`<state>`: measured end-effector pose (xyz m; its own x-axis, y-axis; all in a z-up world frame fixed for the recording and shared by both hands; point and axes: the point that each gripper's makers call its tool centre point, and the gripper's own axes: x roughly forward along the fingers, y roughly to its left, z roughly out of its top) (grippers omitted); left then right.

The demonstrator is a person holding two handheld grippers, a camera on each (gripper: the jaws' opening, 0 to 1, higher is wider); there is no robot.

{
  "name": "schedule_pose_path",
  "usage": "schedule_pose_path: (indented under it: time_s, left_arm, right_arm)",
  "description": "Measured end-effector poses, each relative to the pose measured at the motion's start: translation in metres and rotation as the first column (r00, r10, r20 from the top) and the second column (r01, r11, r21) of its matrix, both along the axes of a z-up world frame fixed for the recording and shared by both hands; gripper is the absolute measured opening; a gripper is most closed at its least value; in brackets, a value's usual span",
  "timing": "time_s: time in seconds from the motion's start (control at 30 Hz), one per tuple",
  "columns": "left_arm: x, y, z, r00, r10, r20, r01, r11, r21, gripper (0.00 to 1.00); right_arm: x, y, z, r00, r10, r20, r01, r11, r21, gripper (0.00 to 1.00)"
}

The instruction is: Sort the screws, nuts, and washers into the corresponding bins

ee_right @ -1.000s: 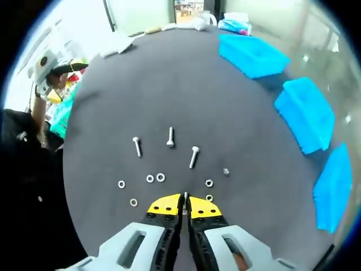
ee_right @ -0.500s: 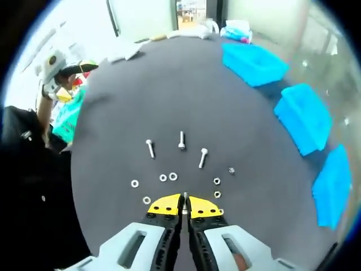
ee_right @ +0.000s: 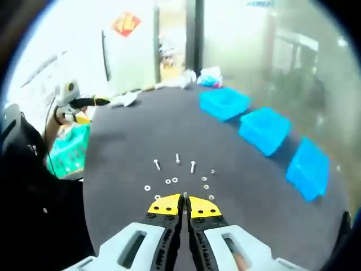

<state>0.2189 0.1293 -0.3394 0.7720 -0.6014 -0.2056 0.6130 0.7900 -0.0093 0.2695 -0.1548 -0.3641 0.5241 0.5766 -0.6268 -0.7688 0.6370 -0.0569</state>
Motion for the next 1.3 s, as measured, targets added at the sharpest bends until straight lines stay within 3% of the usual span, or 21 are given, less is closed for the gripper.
schedule_pose_path:
  time_s: [0.07,0.23,0.47,0.7,0.77,0.8,0.97,1.07,1.3]
  left_arm:
    - [0.000,-0.003,0.003,1.000,-0.003,0.004,0.003,1.000,-0.004,0.52]
    - [-0.001,-0.009,0.009,1.000,-0.009,0.020,0.009,1.000,-0.008,0.52]
    - [-0.002,-0.013,0.016,0.999,-0.011,0.043,0.011,1.000,-0.014,0.52]
    - [0.002,-0.010,0.020,0.999,0.015,0.051,-0.014,0.999,-0.030,0.52]
    - [0.003,-0.009,0.021,0.998,0.022,0.055,-0.020,0.999,-0.030,0.52]
    - [0.003,-0.008,0.021,0.998,0.023,0.056,-0.022,0.999,-0.031,0.52]
    - [0.004,-0.007,0.020,0.998,0.032,0.059,-0.030,0.999,-0.035,0.52]
    - [0.003,-0.007,0.017,0.998,0.031,0.056,-0.029,0.999,-0.029,0.52]
    - [0.003,-0.002,0.015,0.997,0.049,0.054,-0.048,0.998,-0.032,0.52]
  right_arm:
    - [-0.005,-0.007,0.003,1.000,-0.020,0.015,0.019,0.999,0.049,0.01]
    - [-0.022,-0.022,0.004,0.994,-0.050,0.098,0.044,0.997,0.062,0.01]
    - [-0.036,-0.039,0.017,0.965,-0.181,0.189,0.147,0.972,0.184,0.01]
    - [-0.037,-0.068,0.037,0.888,-0.348,0.300,0.253,0.916,0.312,0.01]
    - [-0.038,-0.073,0.036,0.885,-0.358,0.299,0.266,0.913,0.308,0.01]
    - [-0.036,-0.076,0.039,0.871,-0.378,0.315,0.276,0.906,0.322,0.01]
    - [-0.023,-0.087,0.051,0.838,-0.432,0.334,0.309,0.879,0.364,0.01]
    - [-0.012,-0.092,0.060,0.827,-0.472,0.306,0.322,0.843,0.430,0.01]
    - [0.025,-0.105,0.076,0.788,-0.512,0.341,0.345,0.827,0.443,0.01]
